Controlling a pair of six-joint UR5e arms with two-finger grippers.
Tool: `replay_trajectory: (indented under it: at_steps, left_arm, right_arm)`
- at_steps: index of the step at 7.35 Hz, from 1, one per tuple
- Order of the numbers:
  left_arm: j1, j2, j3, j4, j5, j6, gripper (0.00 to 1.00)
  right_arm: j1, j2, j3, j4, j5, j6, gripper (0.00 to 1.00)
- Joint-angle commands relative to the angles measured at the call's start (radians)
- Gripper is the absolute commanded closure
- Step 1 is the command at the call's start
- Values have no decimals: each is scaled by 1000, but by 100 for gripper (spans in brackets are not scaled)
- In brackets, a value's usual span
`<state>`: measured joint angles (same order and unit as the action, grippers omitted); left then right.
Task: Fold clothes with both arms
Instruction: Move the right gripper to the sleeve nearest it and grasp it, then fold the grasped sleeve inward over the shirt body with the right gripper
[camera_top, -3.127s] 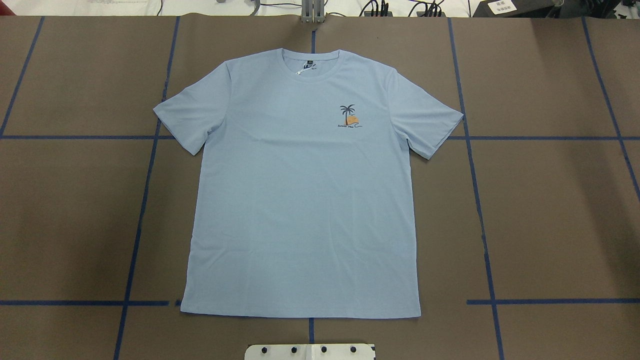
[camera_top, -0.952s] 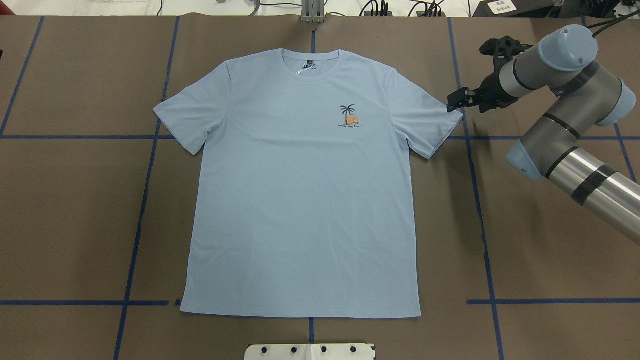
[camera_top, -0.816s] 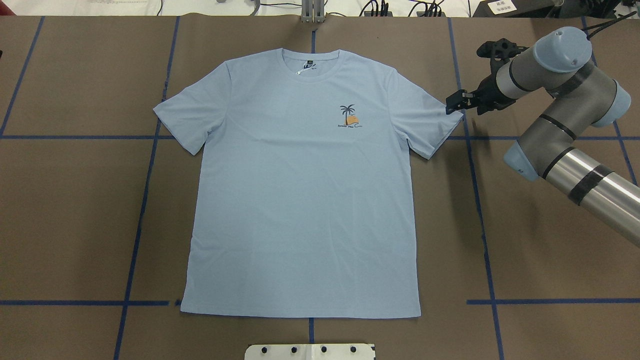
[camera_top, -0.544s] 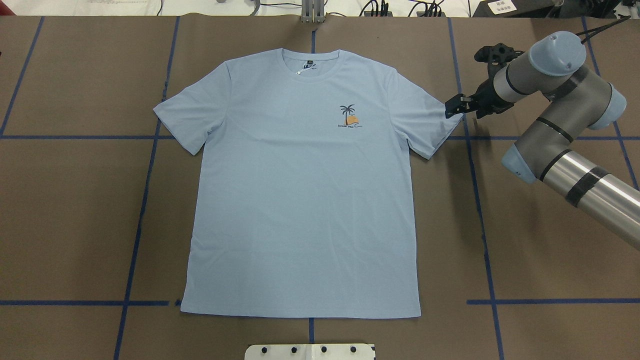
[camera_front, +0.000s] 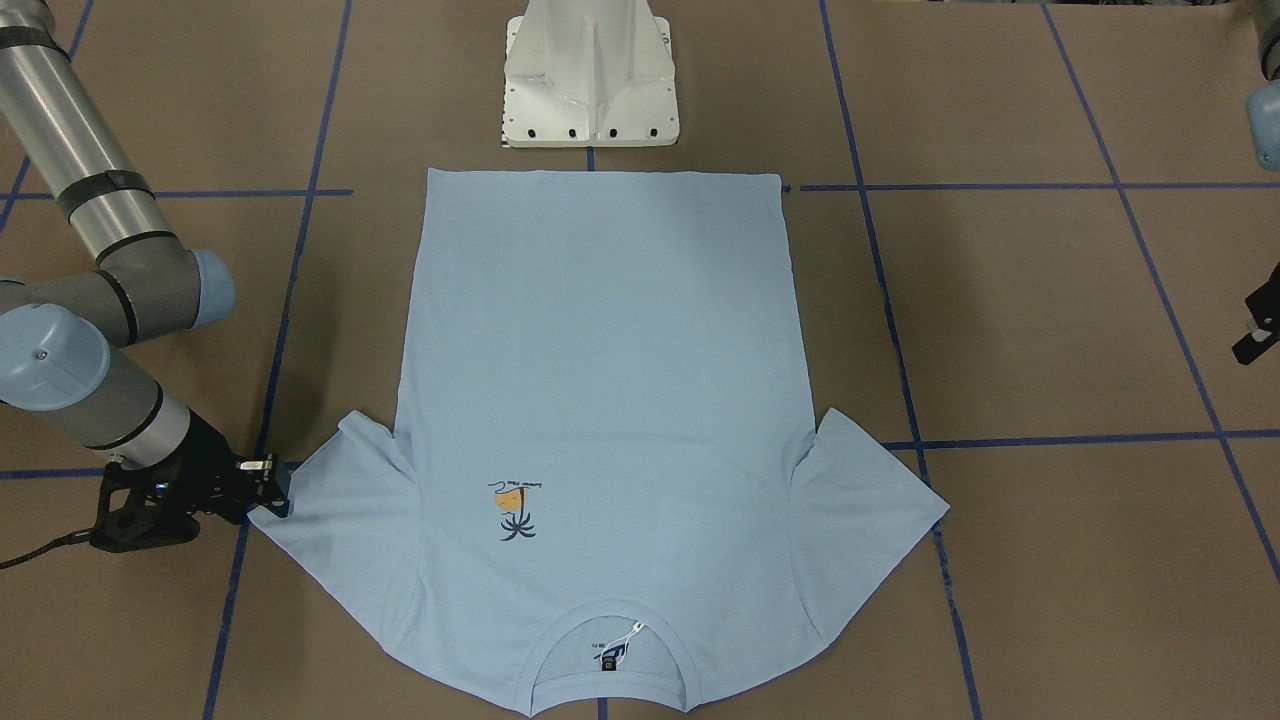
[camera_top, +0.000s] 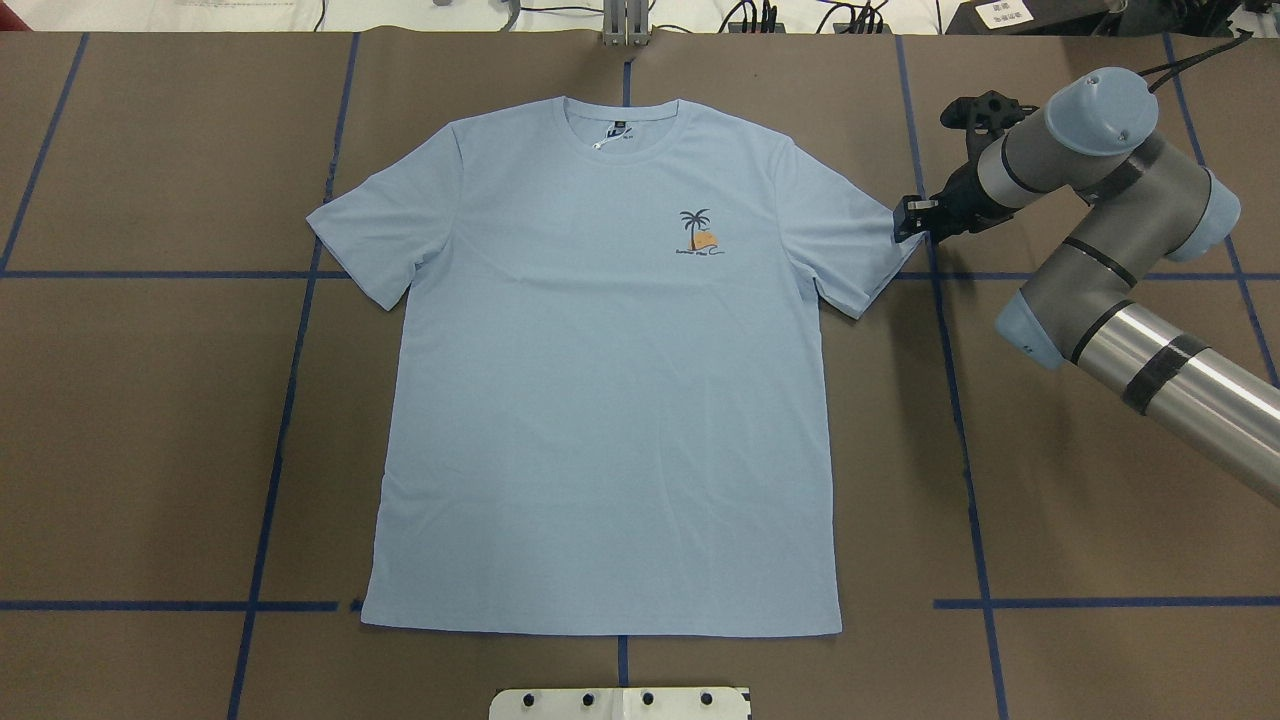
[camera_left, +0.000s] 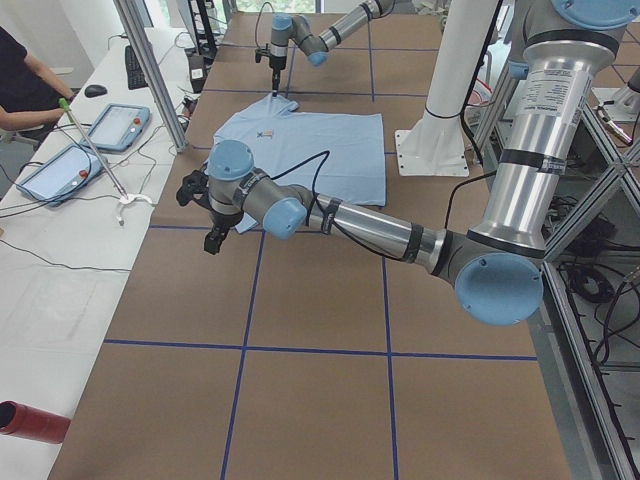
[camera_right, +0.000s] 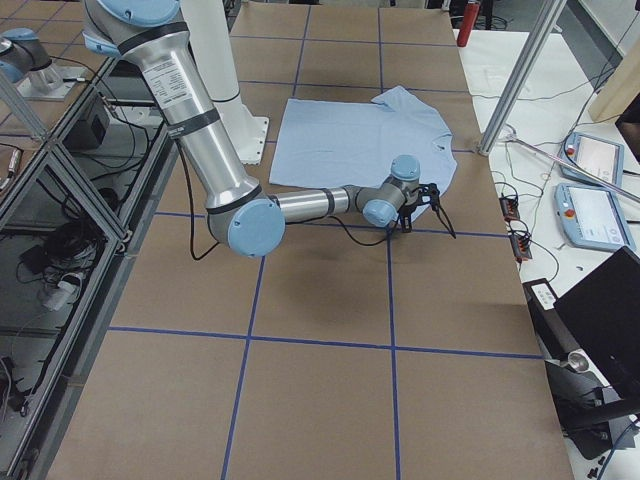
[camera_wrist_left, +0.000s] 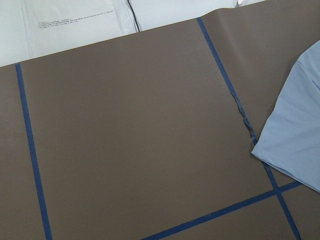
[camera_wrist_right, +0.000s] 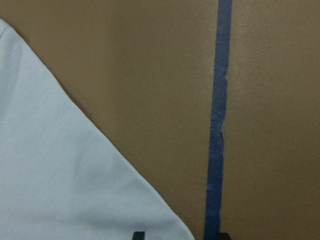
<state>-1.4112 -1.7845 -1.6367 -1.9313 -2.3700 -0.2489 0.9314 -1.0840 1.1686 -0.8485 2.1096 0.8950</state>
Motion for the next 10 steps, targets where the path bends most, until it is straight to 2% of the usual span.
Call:
replay_trajectory:
  at_steps: [1, 5, 7, 8, 9, 10]
  left_arm:
    - [0, 0, 3, 0, 0, -4, 0]
    - [0, 0, 6, 0, 0, -7, 0]
    - [0, 3, 8, 0, 0, -6, 0]
    - [-2, 5, 6, 0, 0, -6, 0]
    - [-3, 5, 8, 0, 0, -4, 0]
    - [-3, 5, 9, 0, 0, -4, 0]
  right_arm:
    - [-6, 15, 3, 0, -3, -1, 100]
    - [-2, 16, 41, 8, 1, 9, 100]
    - [-16, 21, 151, -3, 3, 28, 100]
    - [-54, 35, 163, -9, -8, 69, 100]
    - [-93, 102, 152, -77, -96, 70, 100]
    - [-136, 192, 149, -210, -176, 71, 100]
